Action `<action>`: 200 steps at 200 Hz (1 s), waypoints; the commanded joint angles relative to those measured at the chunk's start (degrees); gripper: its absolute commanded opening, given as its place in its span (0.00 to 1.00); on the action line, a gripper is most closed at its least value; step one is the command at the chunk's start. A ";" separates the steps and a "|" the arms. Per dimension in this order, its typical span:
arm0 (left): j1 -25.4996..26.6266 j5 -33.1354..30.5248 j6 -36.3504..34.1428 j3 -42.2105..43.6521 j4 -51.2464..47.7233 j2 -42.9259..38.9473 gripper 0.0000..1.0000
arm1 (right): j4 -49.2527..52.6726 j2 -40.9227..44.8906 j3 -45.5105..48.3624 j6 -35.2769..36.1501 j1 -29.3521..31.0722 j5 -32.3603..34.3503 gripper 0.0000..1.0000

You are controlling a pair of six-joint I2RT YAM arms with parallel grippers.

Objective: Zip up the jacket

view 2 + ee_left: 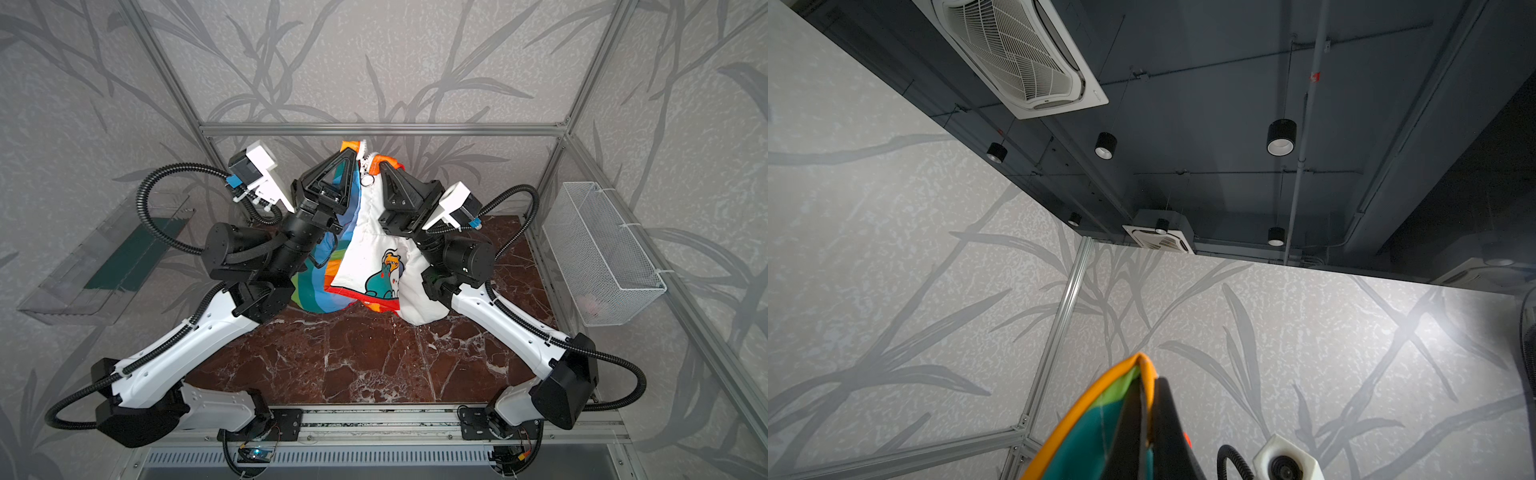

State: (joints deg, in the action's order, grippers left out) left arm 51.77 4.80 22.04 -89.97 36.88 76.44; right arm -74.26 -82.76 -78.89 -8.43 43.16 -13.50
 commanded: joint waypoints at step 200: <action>1.58 -1.71 -2.70 1.12 3.82 0.50 0.00 | -6.25 -1.69 -3.51 -0.29 1.54 5.33 0.00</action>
State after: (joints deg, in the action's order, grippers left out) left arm 52.82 3.70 20.93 -88.99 38.24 76.71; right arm -76.55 -84.51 -79.83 -9.54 44.23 -9.78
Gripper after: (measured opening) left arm 0.048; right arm 0.047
